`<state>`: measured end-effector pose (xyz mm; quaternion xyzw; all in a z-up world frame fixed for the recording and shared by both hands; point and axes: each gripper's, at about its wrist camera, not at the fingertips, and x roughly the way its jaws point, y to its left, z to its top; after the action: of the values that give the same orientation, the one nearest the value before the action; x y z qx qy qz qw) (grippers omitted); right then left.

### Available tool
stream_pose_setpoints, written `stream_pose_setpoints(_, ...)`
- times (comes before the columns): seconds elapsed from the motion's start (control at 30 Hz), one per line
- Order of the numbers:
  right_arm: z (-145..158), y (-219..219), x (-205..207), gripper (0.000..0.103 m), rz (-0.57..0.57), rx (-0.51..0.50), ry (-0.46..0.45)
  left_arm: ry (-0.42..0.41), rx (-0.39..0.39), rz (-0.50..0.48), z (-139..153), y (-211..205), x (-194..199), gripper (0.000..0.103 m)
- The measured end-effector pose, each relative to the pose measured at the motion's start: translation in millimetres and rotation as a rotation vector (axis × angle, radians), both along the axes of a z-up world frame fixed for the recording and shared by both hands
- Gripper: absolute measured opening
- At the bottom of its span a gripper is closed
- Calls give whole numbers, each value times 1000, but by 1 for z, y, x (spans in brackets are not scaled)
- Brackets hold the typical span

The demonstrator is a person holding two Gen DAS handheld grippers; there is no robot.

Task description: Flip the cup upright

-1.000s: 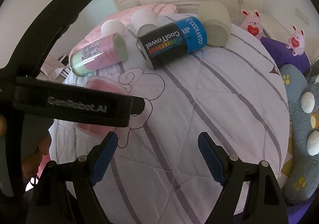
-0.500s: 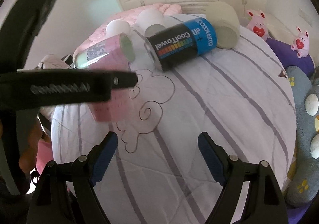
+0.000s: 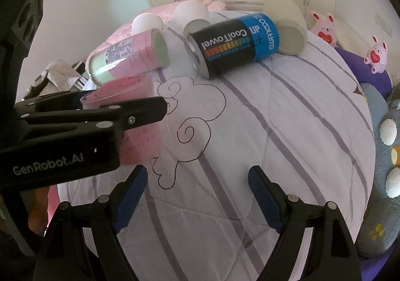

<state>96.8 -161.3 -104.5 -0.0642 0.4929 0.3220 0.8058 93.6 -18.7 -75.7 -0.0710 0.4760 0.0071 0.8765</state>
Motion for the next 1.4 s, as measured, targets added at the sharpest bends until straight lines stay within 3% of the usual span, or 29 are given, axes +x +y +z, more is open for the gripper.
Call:
stream_pose_setpoints(0.13, 1, 4, -4, 84, 2, -16, -7, -3, 1, -8, 1, -1, -4, 70)
stream_pose_setpoints(0.3, 0, 2, -10, 84, 0, -33, -8, 15, -55, -30, -4, -1, -14, 77)
stream_pose_setpoints(0.4, -1, 3, -11, 84, -2, -37, -11, -9, -71, -44, 0, -3, -23, 87)
stream_pose_setpoints(0.83, 25, 3, -29, 84, -5, -47, -79, -106, -54, -23, 34, 13, -65, 95)
stream_pose_setpoints(1.07, 57, -8, -39, 86, -62, -41, -161, -203, 46, 12, 65, 19, -93, 102)
stream_pose_setpoints(1.27, 97, -23, -52, 87, -138, 27, -309, -392, 86, 46, 100, 14, -126, 103)
stream_pose_setpoints(1.4, 121, -28, -66, 87, -172, 61, -426, -404, 115, 88, 104, 10, -133, 103)
